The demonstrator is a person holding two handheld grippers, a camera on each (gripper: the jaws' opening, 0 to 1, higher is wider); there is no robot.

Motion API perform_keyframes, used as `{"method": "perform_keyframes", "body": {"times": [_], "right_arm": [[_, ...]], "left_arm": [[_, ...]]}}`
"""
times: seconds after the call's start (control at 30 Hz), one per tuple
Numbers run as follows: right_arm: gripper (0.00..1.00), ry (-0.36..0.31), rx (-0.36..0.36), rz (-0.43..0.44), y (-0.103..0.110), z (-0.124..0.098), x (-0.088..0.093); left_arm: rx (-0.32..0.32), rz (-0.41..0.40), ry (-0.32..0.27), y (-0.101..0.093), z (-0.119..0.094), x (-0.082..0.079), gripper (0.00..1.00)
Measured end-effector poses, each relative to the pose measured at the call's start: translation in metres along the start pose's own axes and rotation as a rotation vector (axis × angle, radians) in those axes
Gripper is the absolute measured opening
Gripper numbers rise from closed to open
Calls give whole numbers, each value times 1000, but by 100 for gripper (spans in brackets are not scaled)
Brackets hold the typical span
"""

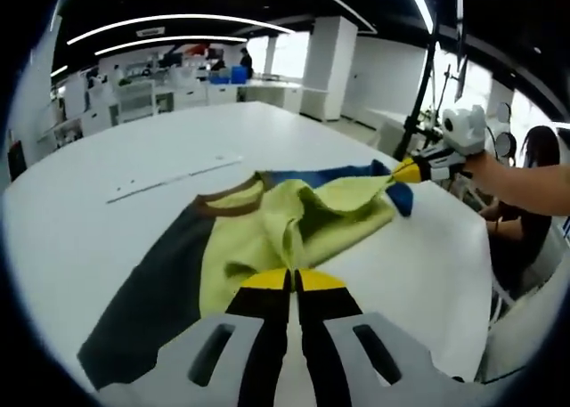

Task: Fold the garment on the visible template until the final outline fits inside the template.

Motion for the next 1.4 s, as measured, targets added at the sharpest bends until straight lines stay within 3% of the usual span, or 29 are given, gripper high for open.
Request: {"method": "perform_keyframes", "body": {"times": [0.37, 0.7, 1.1, 1.4], "right_arm": [[0, -2, 22, -12, -4, -18, 0], [0, -10, 52, -5, -11, -39, 3], [0, -54, 65, -12, -10, -66, -9], [0, -86, 53, -42, -2, -93, -21]], "left_arm": [[-47, -18, -61, 16, -28, -7, 0], [-64, -24, -74, 25, -45, -5, 0], [-50, 13, -98, 16, -65, -19, 0], [-27, 42, -104, 0, -87, -19, 0]]}}
Point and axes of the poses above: the point that each gripper's makers call its tool centre point, and the gripper's own axes: z roughly forward along the fingers, y roughly to its left, x roughly out of its underside, the point moved 3 cm from there along -z, roughly backward along the fingers, and after that the axes turned 12 degrees about -z, right-handed, at the moved point
